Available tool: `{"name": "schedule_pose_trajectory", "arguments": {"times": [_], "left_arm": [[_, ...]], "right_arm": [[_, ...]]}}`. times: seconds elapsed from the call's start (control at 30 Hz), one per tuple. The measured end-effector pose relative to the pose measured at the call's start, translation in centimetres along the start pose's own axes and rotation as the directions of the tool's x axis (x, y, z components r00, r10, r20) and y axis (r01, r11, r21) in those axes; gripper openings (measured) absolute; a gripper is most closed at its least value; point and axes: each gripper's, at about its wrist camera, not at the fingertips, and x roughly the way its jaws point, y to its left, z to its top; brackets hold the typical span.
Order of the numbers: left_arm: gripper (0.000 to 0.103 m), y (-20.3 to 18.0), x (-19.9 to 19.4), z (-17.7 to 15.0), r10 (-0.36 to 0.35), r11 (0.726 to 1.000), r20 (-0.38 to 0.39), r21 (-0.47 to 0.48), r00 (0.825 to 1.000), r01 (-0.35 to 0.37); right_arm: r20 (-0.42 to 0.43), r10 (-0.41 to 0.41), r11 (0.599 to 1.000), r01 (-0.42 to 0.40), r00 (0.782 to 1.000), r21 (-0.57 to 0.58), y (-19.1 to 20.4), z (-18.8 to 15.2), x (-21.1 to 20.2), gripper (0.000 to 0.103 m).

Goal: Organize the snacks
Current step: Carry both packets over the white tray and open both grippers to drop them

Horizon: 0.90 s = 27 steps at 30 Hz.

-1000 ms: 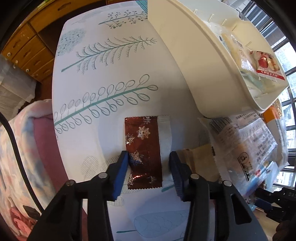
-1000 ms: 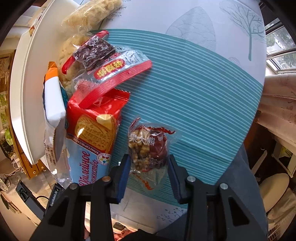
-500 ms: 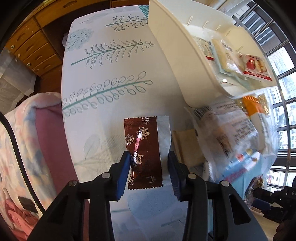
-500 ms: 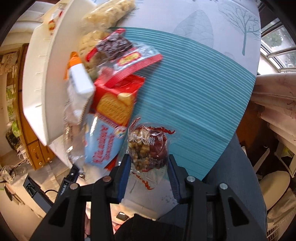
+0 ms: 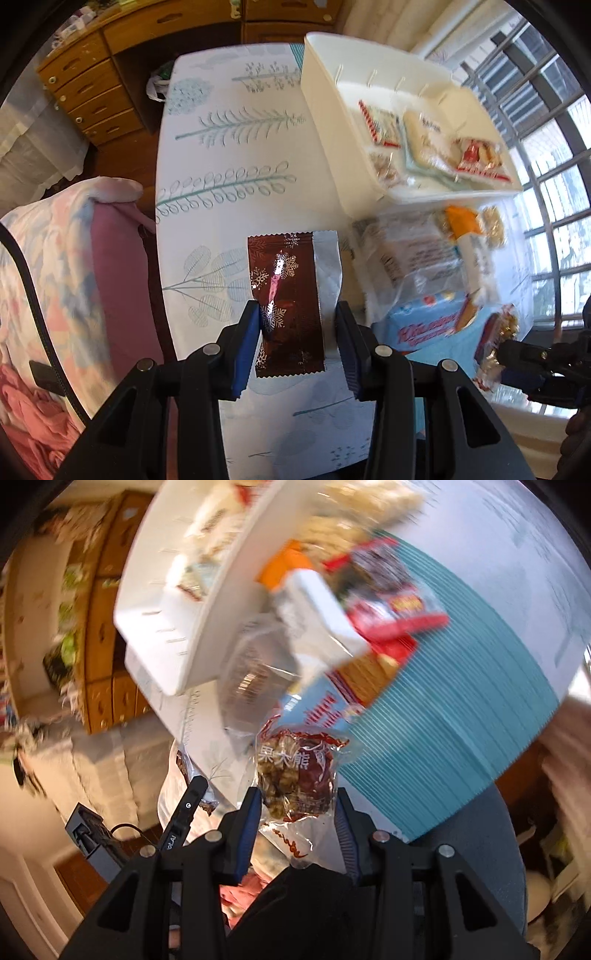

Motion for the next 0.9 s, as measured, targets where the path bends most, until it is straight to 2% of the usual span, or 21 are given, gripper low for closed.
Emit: {"name": "schedule_pose_trajectory", "arguments": {"times": [0.17,0.3,0.53,0.73,0.9], "left_arm": [[0.039,-1.4,-2.0,1.0,0.021,0.998,0.068,-0.053,0.997,-0.017],[0.039,-3.1,-3.6,1.9,-0.003,0.997,0.155,-0.078,0.988,0.015],[0.039,-6.5,-4.8,4.0,-0.05,0.994,0.266,-0.083,0.963,0.075],[0.04,-9.2,-4.6,5.8,-0.049,0.994,0.322,-0.081,0.945,0.079],[0.04,-10.8,-4.4,7.1,-0.039,0.993,0.372,-0.085,0.927,0.076]], "right_arm": [[0.026,-0.038,0.991,0.041,0.999,-0.129,2.3,1.7,-1.0,0.04],[0.064,-0.05,0.973,0.063,0.997,-0.223,3.1,3.3,-2.7,0.04],[0.165,-0.042,0.919,0.103,0.985,-0.38,4.7,6.0,-5.6,0.04],[0.216,-0.001,0.869,0.108,0.976,-0.482,5.7,8.0,-6.9,0.04],[0.299,-0.004,0.833,0.169,0.954,-0.527,6.4,9.6,-7.6,0.04]]}}
